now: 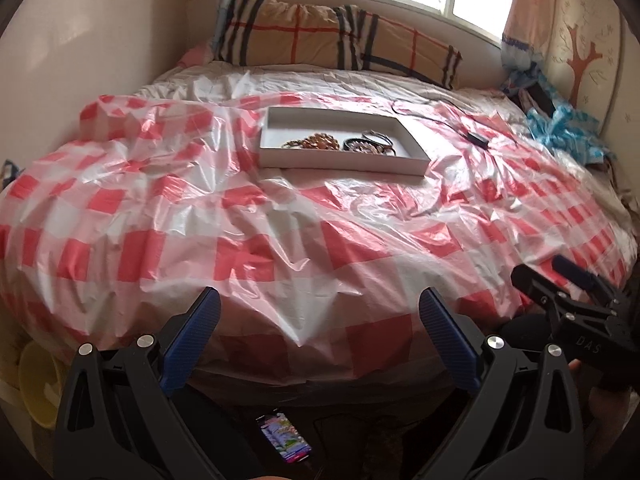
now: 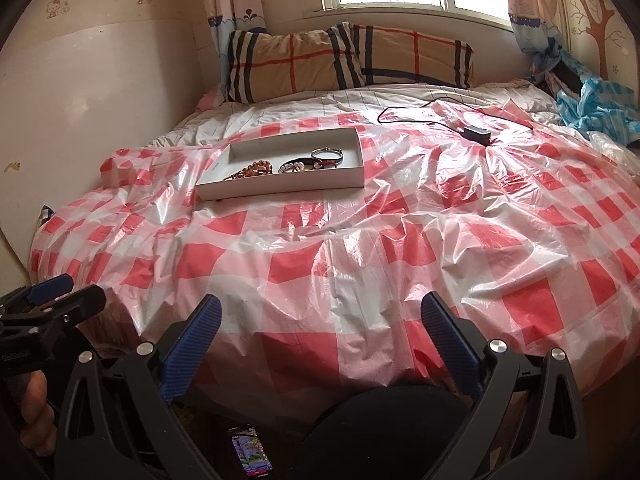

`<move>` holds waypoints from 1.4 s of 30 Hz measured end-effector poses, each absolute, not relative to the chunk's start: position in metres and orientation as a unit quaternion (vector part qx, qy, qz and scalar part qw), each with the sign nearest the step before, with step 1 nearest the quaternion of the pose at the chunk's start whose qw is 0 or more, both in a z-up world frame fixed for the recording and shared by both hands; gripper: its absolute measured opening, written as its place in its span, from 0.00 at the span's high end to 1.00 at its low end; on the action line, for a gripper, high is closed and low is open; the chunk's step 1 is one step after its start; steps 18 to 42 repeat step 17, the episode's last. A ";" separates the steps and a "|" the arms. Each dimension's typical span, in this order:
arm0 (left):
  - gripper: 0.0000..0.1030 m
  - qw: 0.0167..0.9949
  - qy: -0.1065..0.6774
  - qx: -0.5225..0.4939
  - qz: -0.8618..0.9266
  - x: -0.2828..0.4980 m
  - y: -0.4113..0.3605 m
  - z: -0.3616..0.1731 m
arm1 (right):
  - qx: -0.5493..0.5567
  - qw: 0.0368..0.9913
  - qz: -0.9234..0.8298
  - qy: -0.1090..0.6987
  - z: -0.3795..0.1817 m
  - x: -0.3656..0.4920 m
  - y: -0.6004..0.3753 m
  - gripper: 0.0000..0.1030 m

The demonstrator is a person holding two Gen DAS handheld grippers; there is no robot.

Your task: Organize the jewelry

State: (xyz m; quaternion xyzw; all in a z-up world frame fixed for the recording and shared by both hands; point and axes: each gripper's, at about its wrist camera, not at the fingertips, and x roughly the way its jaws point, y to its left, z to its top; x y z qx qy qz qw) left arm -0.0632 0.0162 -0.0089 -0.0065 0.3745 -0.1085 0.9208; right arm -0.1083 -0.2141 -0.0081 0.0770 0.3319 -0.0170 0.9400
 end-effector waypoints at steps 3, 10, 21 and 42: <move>0.07 0.927 0.363 0.023 -0.096 -0.067 0.009 -0.006 | 0.083 0.938 -0.018 0.335 -0.009 -0.107 -0.217 0.07; 0.07 0.898 0.426 0.016 -0.109 -0.052 0.004 -0.018 | 0.088 0.935 -0.022 0.343 -0.010 -0.106 -0.219 0.07; 0.07 0.895 0.437 0.029 -0.085 -0.051 0.000 -0.027 | 0.082 0.934 -0.027 0.347 -0.012 -0.104 -0.218 0.07; 0.07 0.895 0.437 0.029 -0.085 -0.051 0.000 -0.027 | 0.082 0.934 -0.027 0.347 -0.012 -0.104 -0.218 0.07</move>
